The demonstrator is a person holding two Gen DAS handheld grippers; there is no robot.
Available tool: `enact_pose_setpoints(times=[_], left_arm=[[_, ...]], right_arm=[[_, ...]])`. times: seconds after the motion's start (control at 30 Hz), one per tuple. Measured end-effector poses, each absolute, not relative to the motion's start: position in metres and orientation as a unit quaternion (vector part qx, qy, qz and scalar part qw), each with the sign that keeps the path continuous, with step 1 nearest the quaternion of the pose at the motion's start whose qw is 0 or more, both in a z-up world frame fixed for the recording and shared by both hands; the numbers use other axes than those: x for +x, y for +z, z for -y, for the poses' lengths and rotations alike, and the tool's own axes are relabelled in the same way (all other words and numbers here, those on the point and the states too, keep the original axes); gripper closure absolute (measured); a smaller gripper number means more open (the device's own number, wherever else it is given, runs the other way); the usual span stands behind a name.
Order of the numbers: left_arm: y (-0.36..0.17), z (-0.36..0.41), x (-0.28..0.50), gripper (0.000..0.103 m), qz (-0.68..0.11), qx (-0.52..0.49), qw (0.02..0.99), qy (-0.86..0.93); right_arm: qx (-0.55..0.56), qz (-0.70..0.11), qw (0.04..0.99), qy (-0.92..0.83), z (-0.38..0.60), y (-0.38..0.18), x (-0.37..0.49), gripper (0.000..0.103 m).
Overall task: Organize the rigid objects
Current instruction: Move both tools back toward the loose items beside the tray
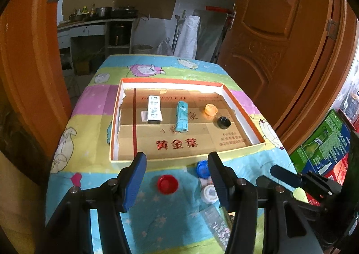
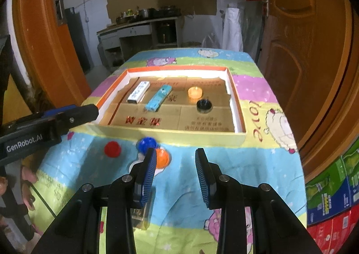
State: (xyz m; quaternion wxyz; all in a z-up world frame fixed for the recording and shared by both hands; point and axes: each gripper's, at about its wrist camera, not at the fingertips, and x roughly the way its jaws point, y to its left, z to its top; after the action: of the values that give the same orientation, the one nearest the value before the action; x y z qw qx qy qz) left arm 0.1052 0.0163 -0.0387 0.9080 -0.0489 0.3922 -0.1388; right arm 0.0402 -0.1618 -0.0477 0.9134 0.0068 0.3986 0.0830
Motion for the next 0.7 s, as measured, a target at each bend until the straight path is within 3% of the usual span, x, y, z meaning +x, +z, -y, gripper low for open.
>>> enact_pose_setpoints(times=[0.7], left_arm=[[-0.072, -0.018, 0.065, 0.047, -0.415, -0.055, 0.895, -0.154]], right_arm=[[-0.007, -0.446, 0.888, 0.116, 0.132, -0.095, 0.01, 0.066]])
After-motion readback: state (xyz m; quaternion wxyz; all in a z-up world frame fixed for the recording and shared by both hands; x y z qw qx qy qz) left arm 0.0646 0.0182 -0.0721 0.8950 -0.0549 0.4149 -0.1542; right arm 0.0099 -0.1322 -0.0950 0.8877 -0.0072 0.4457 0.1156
